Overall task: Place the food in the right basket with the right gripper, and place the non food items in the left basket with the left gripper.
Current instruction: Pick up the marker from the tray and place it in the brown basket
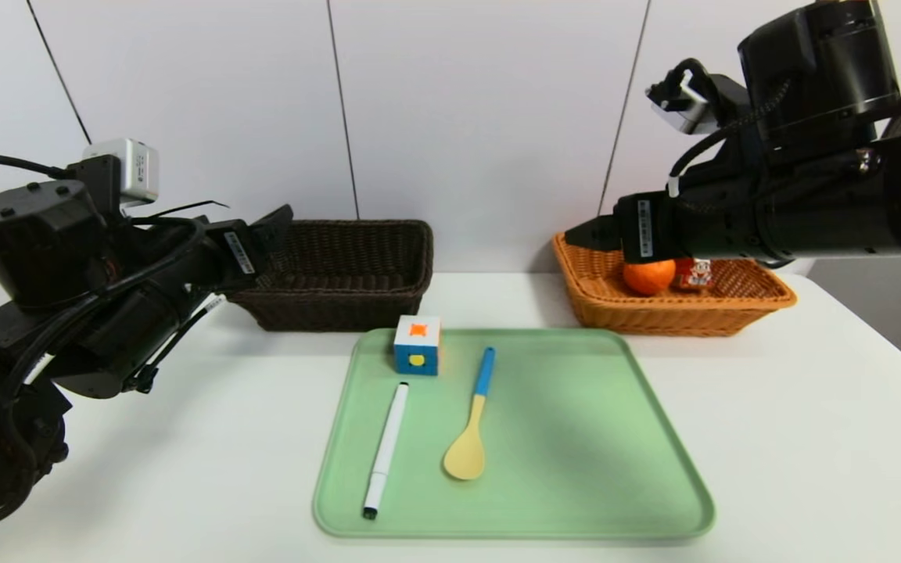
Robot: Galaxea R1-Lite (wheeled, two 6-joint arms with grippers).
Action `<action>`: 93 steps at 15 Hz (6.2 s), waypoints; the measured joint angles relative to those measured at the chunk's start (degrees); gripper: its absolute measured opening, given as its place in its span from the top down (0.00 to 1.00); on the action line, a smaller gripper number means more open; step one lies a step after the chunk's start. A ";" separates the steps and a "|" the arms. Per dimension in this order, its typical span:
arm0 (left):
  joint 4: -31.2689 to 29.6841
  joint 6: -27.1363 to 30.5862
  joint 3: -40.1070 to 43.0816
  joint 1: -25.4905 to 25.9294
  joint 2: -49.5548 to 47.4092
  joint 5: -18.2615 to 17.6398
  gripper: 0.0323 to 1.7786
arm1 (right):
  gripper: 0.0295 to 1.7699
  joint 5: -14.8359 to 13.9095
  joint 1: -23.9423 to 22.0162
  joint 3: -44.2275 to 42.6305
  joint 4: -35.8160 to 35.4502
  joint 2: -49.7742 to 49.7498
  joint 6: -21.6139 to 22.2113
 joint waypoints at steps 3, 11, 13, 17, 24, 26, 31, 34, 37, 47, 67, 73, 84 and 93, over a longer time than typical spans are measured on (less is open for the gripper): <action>7.52 -0.11 -2.67 -3.27 -3.01 0.39 0.05 | 0.04 -0.16 -3.25 6.10 -3.78 -2.80 0.39; 35.65 0.96 -5.88 -8.28 -12.35 -0.13 0.05 | 0.04 -0.07 -3.78 9.79 -3.93 -5.84 -0.18; 51.77 1.10 -12.26 -10.53 -14.31 -0.29 0.05 | 0.04 0.02 -3.66 10.25 -4.00 -5.97 -0.27; 84.98 1.10 -28.04 -16.02 -15.20 -4.90 0.05 | 0.04 -0.09 -3.47 11.95 -4.00 -6.17 -0.29; 101.99 -4.44 -37.77 -20.87 -7.73 -5.90 0.05 | 0.04 -0.11 -3.19 15.19 -4.11 -6.30 -0.30; 100.30 -9.44 -38.51 -23.44 -4.96 -5.51 0.05 | 0.04 -0.11 -3.28 17.01 -5.72 -6.52 -0.40; 96.39 -12.28 -40.24 -24.76 1.49 -4.94 0.05 | 0.04 -0.09 -3.25 20.08 -7.56 -6.69 -1.45; 95.01 -14.64 -40.19 -25.56 4.88 -4.00 0.05 | 0.04 -0.07 -3.22 20.30 -7.58 -6.61 -1.51; 93.66 -15.80 -38.92 -25.72 8.07 -2.89 0.05 | 0.04 -0.07 -3.24 20.37 -7.58 -6.44 -1.51; 84.42 -15.66 -34.73 -23.16 15.21 -2.89 0.05 | 0.04 0.11 -3.30 20.70 -11.06 -5.01 -1.57; 82.30 -15.74 -33.35 -22.75 19.02 -3.28 0.12 | 0.04 0.00 -3.15 22.09 -12.11 -4.10 -1.62; 82.30 -15.63 -33.00 -22.91 18.99 -3.15 0.57 | 0.04 0.00 -3.08 22.03 -12.13 -4.21 -1.65; 75.85 -11.93 -33.85 -23.21 14.77 1.19 0.93 | 0.03 0.02 -3.15 21.86 -12.11 -5.06 -1.95; 23.71 14.63 -32.91 -1.00 10.78 -2.34 0.93 | 0.03 0.02 -3.67 22.05 -12.11 -5.64 -2.84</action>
